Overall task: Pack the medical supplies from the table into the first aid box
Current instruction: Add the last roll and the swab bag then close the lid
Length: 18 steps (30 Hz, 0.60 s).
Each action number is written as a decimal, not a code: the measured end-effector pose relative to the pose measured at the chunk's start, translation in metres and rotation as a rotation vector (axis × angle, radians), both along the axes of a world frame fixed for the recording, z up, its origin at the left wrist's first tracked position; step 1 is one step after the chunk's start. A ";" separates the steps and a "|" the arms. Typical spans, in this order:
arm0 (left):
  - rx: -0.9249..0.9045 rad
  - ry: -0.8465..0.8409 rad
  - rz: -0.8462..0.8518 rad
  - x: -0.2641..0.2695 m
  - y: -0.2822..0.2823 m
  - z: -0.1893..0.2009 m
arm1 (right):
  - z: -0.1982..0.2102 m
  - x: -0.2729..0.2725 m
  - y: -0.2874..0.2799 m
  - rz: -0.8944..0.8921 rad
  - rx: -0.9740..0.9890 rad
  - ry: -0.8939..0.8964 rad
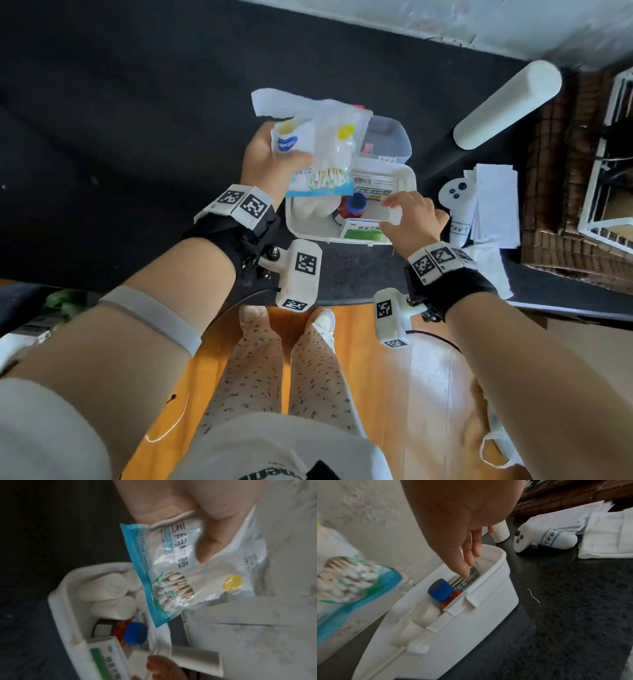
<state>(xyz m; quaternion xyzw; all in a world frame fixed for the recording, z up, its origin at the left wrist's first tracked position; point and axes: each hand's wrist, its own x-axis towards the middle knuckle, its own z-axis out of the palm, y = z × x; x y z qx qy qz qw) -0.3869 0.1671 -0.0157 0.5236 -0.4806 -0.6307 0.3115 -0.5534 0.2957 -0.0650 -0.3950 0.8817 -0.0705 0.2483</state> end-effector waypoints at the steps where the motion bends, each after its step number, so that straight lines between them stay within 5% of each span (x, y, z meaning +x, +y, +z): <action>1: 0.011 -0.034 -0.042 -0.004 0.005 -0.006 | -0.002 -0.001 0.001 0.015 0.007 0.005; 18: 0.087 -0.185 -0.297 -0.009 0.041 -0.048 | -0.018 -0.001 0.006 0.061 0.001 -0.020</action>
